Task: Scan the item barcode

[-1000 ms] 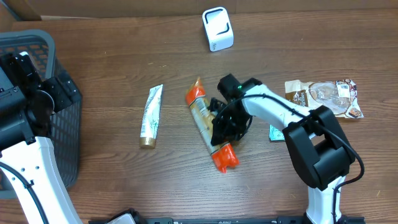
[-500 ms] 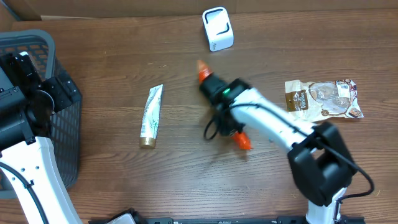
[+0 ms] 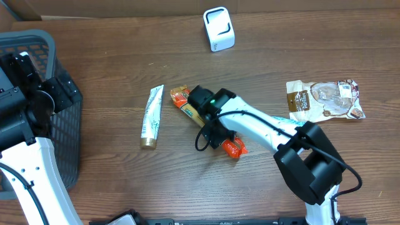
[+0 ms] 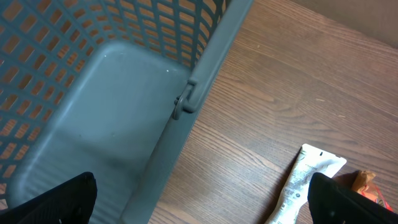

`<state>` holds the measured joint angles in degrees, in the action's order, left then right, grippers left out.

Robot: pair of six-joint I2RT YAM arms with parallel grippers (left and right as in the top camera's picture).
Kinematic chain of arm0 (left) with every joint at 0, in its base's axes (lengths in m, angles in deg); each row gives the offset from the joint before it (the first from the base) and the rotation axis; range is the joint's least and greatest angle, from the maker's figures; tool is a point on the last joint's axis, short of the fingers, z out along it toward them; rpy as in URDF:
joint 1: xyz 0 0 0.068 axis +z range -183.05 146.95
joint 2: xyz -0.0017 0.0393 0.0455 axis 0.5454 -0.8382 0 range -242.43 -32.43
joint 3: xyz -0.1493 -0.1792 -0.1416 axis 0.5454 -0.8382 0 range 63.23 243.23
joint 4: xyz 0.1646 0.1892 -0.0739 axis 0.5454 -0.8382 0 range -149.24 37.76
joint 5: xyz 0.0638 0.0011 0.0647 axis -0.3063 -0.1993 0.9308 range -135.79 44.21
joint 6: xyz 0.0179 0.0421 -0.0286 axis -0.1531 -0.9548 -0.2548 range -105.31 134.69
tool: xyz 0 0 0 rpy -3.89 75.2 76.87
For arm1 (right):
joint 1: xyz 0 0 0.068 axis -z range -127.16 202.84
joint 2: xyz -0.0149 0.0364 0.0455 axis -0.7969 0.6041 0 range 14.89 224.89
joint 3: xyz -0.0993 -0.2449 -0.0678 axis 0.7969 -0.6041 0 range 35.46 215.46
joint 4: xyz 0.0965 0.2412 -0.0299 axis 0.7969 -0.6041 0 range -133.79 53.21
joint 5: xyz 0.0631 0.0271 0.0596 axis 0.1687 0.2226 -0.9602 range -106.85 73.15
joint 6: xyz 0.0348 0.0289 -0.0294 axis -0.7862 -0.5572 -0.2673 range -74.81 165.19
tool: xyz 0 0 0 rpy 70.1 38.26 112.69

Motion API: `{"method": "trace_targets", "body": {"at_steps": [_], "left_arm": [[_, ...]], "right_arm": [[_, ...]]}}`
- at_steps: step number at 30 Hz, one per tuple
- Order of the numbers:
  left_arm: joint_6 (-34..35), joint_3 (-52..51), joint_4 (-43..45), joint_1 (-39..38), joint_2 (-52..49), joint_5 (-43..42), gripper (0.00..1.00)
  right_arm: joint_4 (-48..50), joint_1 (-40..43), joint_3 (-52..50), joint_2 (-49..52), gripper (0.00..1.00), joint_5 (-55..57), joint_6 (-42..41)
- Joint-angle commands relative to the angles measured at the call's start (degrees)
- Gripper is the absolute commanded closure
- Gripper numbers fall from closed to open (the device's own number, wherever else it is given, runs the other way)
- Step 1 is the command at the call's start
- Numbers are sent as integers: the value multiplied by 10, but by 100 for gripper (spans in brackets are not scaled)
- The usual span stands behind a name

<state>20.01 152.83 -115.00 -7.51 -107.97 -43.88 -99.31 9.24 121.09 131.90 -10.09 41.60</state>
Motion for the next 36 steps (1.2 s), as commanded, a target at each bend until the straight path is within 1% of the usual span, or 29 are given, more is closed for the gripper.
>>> {"method": "trace_targets", "body": {"at_steps": [1, 3, 5, 8, 10, 12, 13, 16, 19, 23, 27, 28, 29, 31, 36], "left_arm": [[-15, 3, 0, 2, -1, -5, 0], [-15, 3, 0, 2, -1, -5, 1], [-15, 3, 0, 2, -1, -5, 1], [-15, 3, 0, 2, -1, -5, 0], [-15, 3, 0, 2, -1, -5, 0], [-15, 3, 0, 2, -1, -5, 0], [-15, 3, 0, 2, -1, -5, 0], [-15, 3, 0, 2, -1, -5, 0], [-15, 3, 0, 2, -1, -5, 0], [-15, 3, 0, 2, -1, -5, 0], [-15, 3, 0, 2, -1, -5, 0], [-15, 3, 0, 2, -1, -5, 0], [-15, 3, 0, 2, -1, -5, 0], [-15, 3, 0, 2, -1, -5, 0], [-15, 3, 0, 2, -1, -5, 0]], "right_arm": [[25, 14, 1, 2, 8, -69, 52], [41, 15, -13, 8, 7, -69, 57], [43, 16, -17, 18, 11, -69, 56], [41, 18, -20, 26, 27, -74, 56], [41, 20, -20, 26, 39, -78, 56], [42, 24, -20, 26, 53, -87, 56], [42, 28, -20, 26, 62, -94, 56], [42, 38, -17, 26, 83, -122, 56], [33, 53, -3, 25, 96, -163, 56], [6, 91, 26, 7, 96, -251, 61], [-12, 134, 32, -38, 96, -392, 126], [-13, 145, 32, -49, 96, -422, 134], [-13, 171, 32, -74, 96, -484, 146], [-12, 201, 32, -97, 96, -548, 152], [-43, 257, 32, -130, 96, -716, 247]]}}
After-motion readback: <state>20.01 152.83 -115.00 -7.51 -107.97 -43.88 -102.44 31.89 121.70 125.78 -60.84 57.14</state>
